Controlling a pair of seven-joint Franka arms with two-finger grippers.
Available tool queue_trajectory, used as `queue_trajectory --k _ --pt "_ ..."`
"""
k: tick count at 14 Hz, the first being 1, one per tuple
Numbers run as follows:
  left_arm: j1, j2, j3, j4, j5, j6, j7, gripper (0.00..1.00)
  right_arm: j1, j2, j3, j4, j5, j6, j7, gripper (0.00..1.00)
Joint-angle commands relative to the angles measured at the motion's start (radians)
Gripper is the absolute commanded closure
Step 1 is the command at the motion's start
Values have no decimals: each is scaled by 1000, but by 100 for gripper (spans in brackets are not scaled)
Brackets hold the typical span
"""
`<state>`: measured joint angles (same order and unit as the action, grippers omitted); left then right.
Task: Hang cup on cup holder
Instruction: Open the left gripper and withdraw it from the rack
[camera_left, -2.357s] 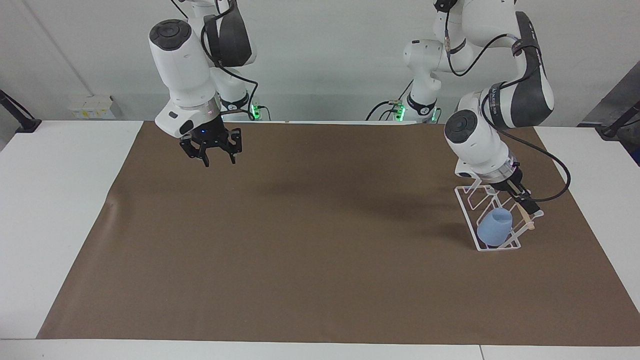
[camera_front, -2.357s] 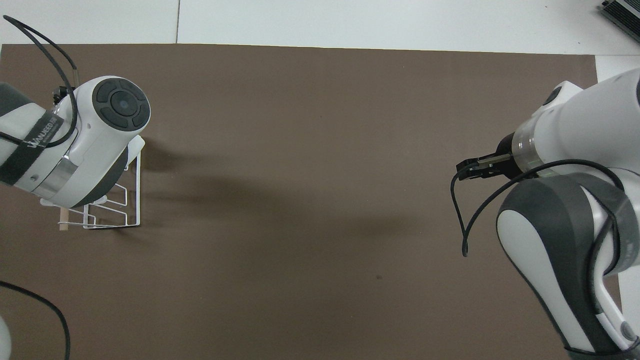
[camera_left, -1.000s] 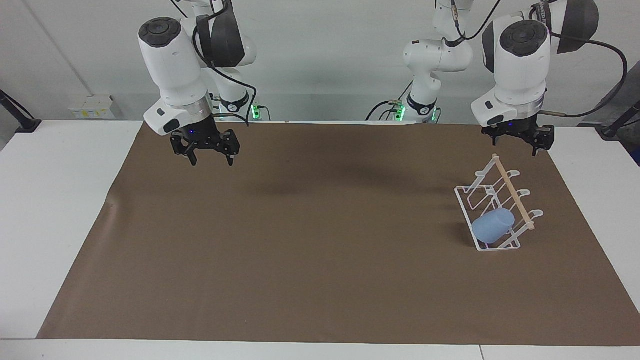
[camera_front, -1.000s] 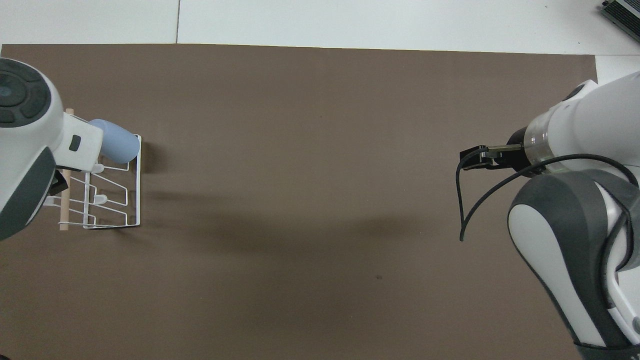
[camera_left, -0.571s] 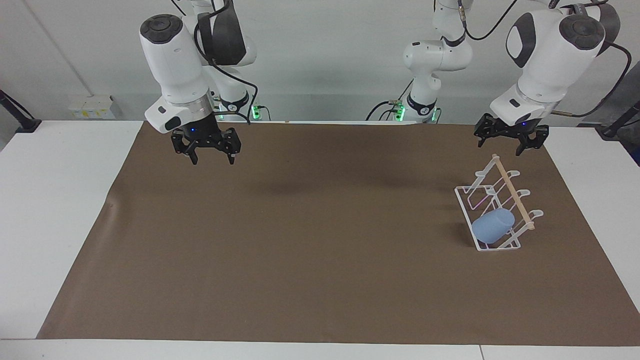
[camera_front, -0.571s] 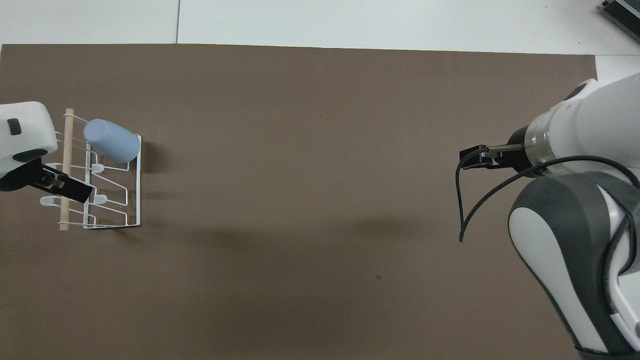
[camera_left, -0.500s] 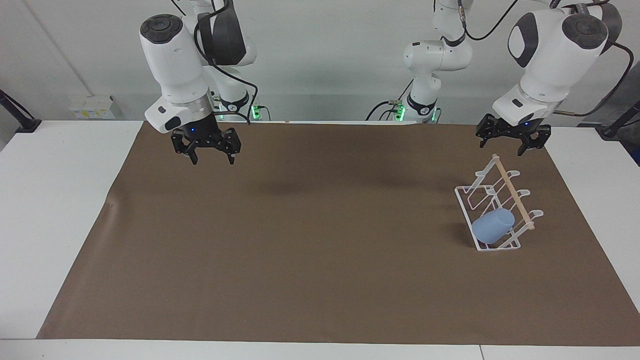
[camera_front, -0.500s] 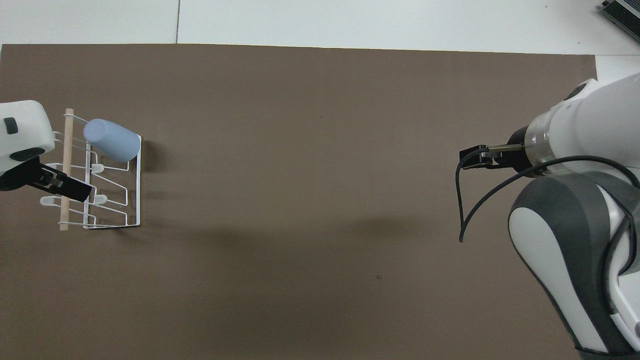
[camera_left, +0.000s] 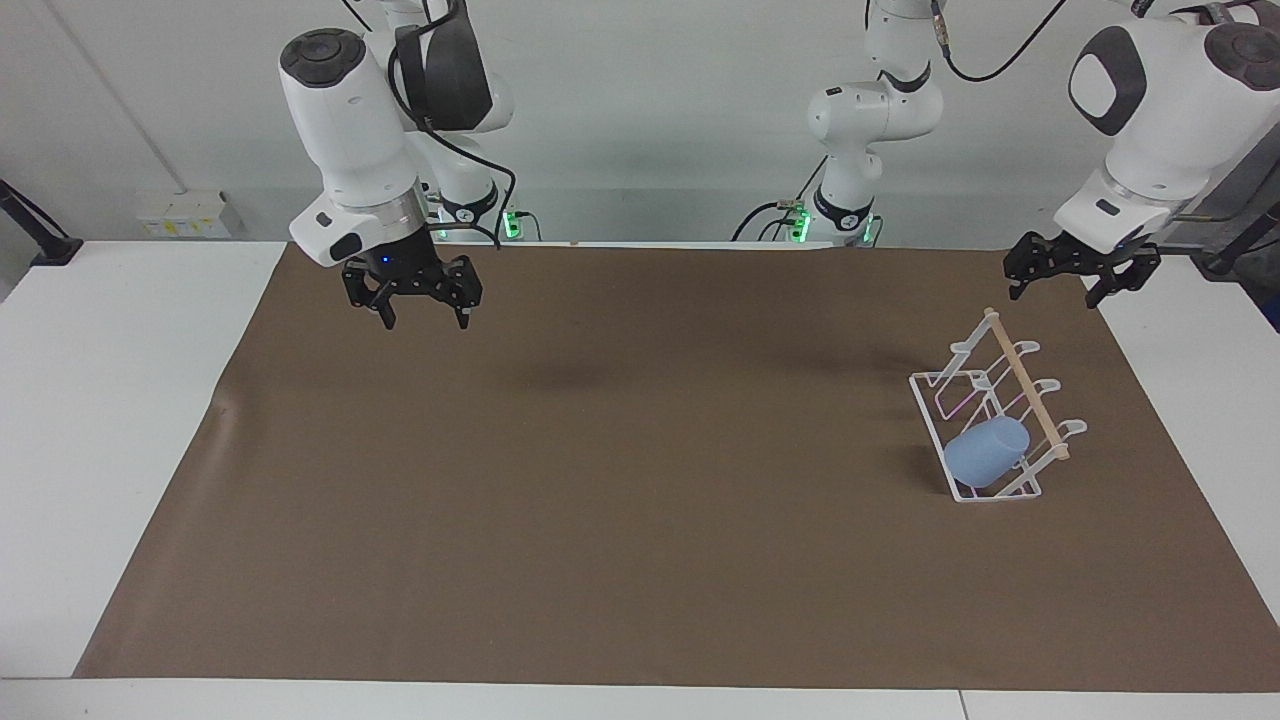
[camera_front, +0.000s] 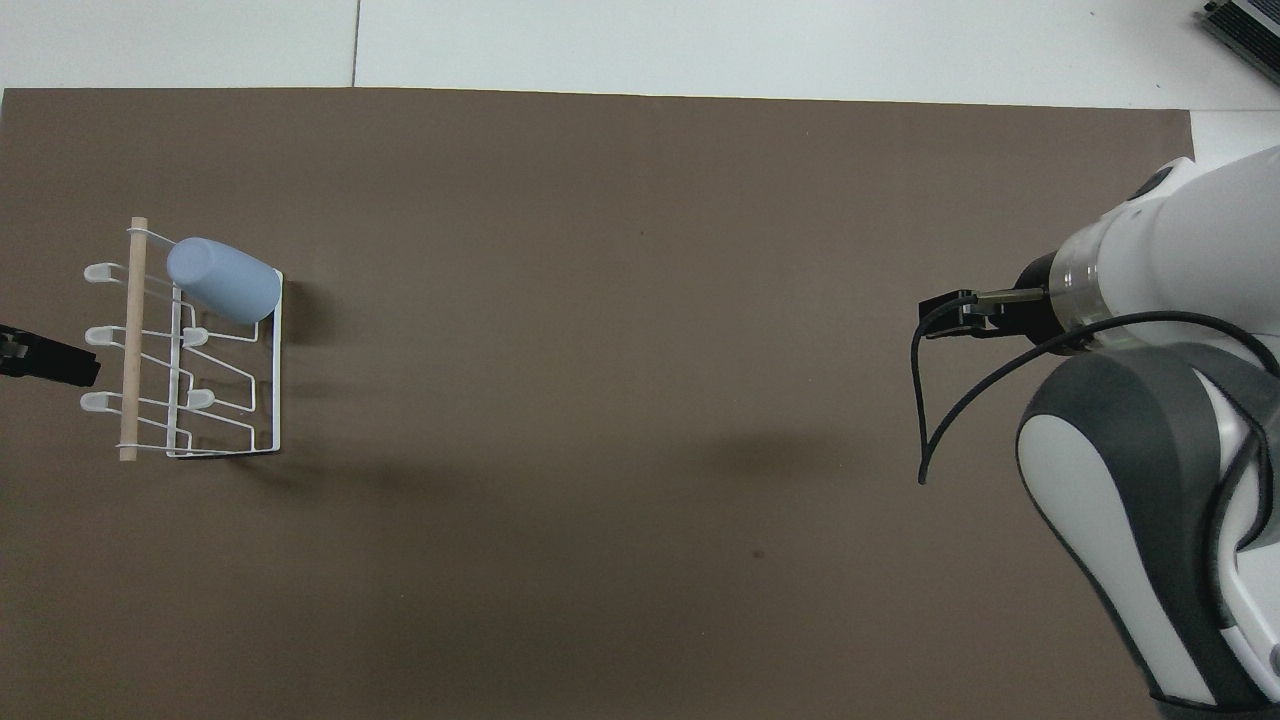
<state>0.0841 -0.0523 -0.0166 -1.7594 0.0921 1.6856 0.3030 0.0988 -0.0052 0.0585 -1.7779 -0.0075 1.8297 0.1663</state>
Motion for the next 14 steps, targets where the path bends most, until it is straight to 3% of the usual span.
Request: queue_trajectory --k 1,8,12,14 --pt "-6 3 -13 44 -14 -4 -73 0 -7 -13 7 -11 -5 19 1 0" --pt "-87 190 -33 427 -46 -256 -78 0 -7 -13 7 -11 -5 19 1 0" --pt "-146 189 35 446 -80 -300 -88 0 -7 -13 7 -11 -5 19 1 0" --pt "-126 142 38 388 -104 -308 -149 0 -5 -13 7 -11 -5 19 1 0"
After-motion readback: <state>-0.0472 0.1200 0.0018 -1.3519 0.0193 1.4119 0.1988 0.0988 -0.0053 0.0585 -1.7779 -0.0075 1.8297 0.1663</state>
